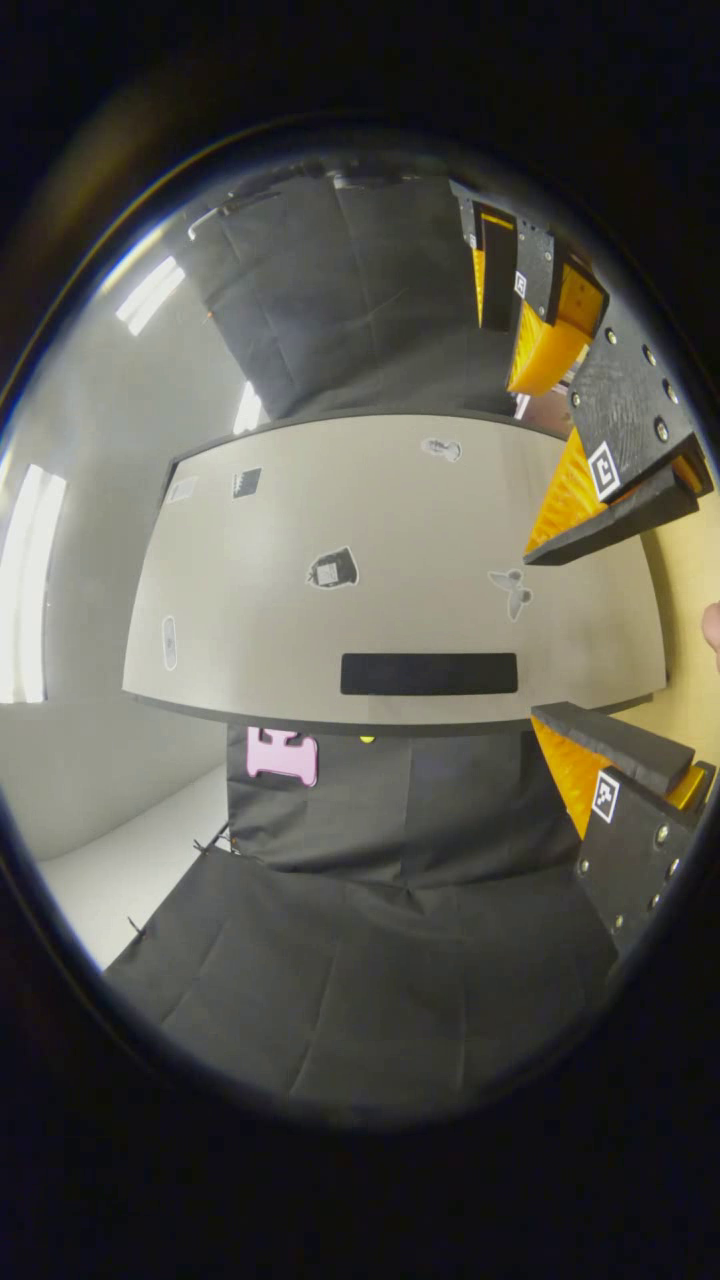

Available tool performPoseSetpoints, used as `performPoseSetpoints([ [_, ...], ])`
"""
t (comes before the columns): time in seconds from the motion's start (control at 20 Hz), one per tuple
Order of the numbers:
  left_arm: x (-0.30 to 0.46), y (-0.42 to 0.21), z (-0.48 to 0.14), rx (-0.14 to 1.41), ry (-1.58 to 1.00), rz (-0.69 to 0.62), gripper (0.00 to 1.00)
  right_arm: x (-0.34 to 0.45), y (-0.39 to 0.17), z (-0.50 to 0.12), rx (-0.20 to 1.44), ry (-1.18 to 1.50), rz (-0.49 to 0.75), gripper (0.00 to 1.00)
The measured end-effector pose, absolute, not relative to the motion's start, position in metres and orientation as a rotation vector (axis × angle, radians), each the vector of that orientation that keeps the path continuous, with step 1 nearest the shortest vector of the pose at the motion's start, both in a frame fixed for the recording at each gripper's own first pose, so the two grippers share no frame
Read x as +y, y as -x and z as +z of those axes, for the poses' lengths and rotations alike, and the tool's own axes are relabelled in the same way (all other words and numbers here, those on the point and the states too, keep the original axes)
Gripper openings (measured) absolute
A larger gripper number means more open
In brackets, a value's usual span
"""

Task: Open the cabinet door with the right hand, grasp the bottle in the cabinet with the left hand and place it on the coaster, then close the cabinet door with the right hand.

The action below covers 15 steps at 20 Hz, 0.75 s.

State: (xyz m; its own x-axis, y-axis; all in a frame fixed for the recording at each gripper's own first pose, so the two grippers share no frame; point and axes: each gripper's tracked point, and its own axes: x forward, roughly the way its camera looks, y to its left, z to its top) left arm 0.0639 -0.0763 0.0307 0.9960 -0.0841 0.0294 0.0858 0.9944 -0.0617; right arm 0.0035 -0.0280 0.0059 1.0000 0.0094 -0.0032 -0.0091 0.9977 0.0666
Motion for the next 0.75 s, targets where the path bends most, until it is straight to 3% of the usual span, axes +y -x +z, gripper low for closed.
performPoseSetpoints([
  [0.3, -0.0753, -0.0631, 0.03, -0.031, 0.06, -0.08, 0.85, -0.0268, 0.0033, 0.0079, -0.002, -0.067, 0.008, 0.95],
  [0.75, -0.0708, -0.0536, 0.0334, -0.041, 0.051, -0.07, 0.82, -0.0274, 0.007, 0.0101, -0.006, -0.055, 0.009, 0.94],
])
